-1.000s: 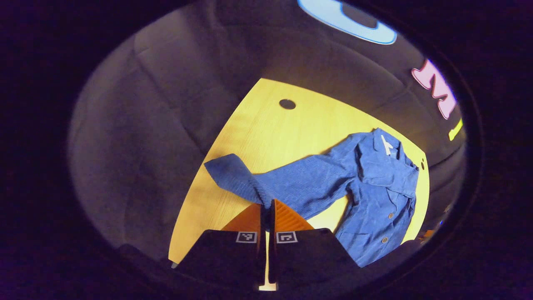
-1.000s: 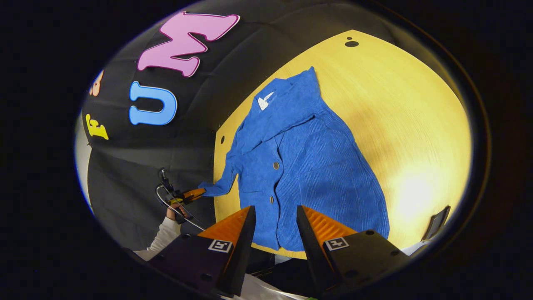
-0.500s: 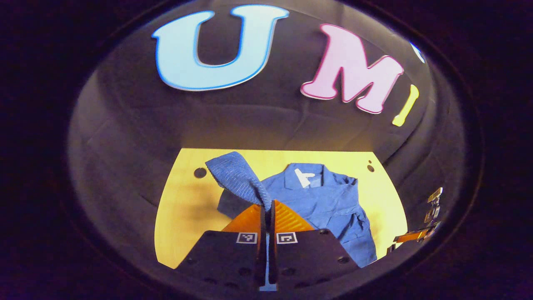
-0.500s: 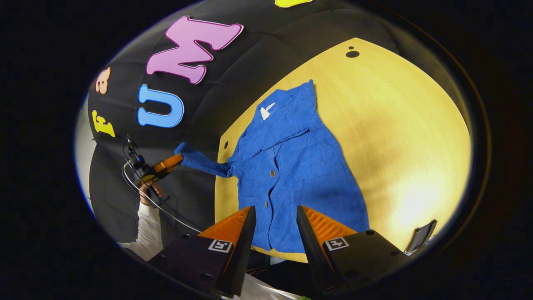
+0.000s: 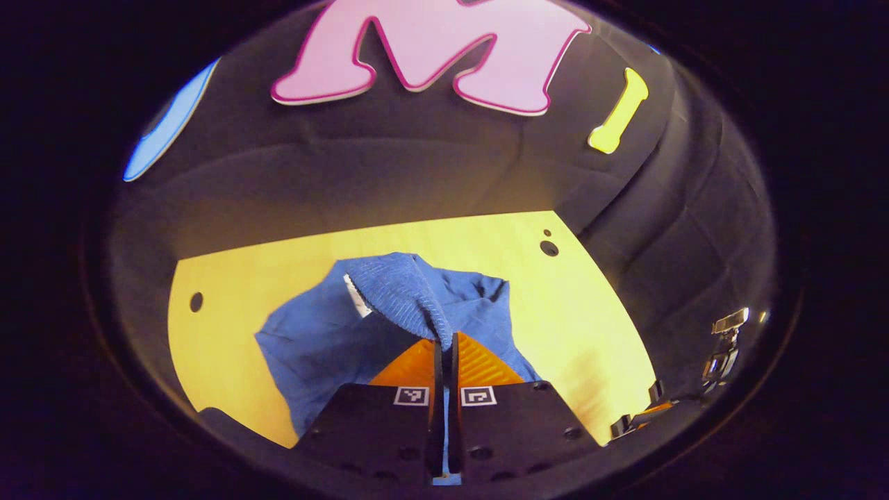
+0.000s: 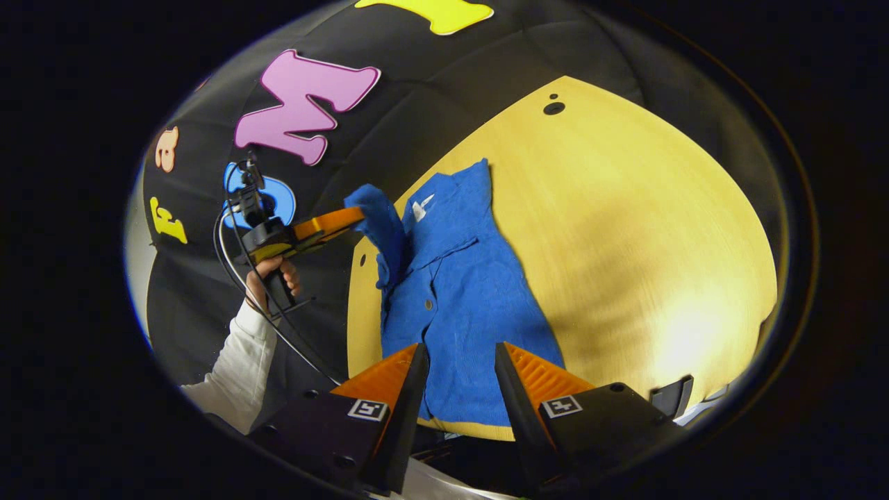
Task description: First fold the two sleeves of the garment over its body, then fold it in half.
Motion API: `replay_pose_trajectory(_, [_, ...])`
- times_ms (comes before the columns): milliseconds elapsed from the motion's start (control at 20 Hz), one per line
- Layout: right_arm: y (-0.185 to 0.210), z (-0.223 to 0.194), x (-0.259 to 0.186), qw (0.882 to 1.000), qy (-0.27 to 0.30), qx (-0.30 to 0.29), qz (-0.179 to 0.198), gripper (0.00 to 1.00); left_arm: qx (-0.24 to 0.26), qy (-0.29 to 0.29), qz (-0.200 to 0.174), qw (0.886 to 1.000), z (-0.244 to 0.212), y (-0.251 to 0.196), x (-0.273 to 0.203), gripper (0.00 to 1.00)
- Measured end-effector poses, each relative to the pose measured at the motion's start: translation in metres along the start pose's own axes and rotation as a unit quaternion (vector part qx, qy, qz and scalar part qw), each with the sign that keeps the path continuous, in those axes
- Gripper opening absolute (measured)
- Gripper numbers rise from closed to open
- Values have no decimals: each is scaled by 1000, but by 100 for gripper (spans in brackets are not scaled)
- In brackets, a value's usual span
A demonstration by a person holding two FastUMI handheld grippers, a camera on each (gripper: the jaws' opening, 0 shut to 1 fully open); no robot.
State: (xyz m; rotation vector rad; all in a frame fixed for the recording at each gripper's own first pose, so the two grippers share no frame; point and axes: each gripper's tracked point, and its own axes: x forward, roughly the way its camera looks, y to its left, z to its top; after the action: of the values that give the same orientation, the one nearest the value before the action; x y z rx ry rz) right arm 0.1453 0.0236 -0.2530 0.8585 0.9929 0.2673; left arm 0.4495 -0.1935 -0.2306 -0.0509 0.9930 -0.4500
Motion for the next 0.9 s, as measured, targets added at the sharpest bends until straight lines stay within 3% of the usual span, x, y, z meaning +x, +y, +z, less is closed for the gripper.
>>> replay_pose_trajectory(150, [4, -6, 9, 1000, 5, 2, 0, 65, -7, 37, 14, 999, -4, -9, 60, 1])
replay_pose_trajectory(450, [-24, -22, 1, 999, 28, 0, -14, 65, -11, 108, 47, 993, -28, -28, 115, 3])
replay_pose_trajectory(500, [-29, -22, -1, 999, 30, 3, -16, 65, -38, 110, 4, 993, -29, -58, 115, 17])
replay_pose_trajectory(600, [-34, -22, -5, 999, 29, 7, -18, 65, -65, 95, -33, 993, -20, -79, 117, 57])
replay_pose_trajectory(650, [-36, -22, -5, 999, 29, 6, -20, 65, -64, 76, -47, 994, -11, -86, 112, 71])
replay_pose_trajectory(750, [-38, -23, -2, 999, 30, 0, -25, 65, -43, 54, -33, 997, -3, -84, 92, 75])
replay_pose_trajectory(800, [-38, -26, 1, 999, 36, -3, -29, 65, -25, 37, -19, 999, -2, -76, 81, 86])
replay_pose_trajectory(900, [-34, -33, 6, 998, 48, -9, -29, 68, -9, 34, 3, 999, -13, -61, 49, 85])
